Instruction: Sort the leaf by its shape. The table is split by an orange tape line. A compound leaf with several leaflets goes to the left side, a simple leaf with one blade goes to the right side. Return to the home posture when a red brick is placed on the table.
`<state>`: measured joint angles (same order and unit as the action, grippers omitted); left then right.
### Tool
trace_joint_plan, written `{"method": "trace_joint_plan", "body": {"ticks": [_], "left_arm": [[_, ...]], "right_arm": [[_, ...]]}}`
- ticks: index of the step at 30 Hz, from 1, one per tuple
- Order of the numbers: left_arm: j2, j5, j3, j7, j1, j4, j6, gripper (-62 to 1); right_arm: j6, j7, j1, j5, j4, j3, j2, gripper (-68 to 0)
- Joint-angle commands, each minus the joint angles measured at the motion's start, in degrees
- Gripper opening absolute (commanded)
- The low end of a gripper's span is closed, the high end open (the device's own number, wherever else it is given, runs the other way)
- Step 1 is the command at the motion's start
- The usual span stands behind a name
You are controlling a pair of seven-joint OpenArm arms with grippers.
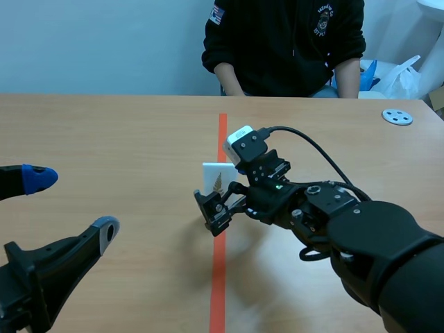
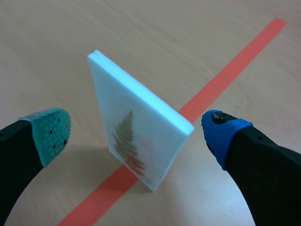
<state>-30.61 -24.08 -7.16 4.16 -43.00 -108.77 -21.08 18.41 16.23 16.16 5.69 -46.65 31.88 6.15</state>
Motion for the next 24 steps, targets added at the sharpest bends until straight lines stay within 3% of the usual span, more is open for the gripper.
{"method": "trace_joint_plan", "body": {"ticks": [1,7,24], "left_arm": [[0.26,-0.35,0.07,0.76,0.02,-1.42,0.11,1.4],[0.26,-0.35,0.07,0.76,0.02,-1.42,0.11,1.4],[0.26,-0.35,0.07,0.76,0.02,-1.42,0.11,1.4]], "right_arm": [[-0.02,0.7,0.87,0.44,-1.07,-0.28,0.17,-16.3],[-0.02,0.68,0.79,0.0,-1.07,-0.31,0.2,-33.7],[-0.02,0.7,0.63,0.0,-1.07,-0.31,0.24,-64.5]]}}
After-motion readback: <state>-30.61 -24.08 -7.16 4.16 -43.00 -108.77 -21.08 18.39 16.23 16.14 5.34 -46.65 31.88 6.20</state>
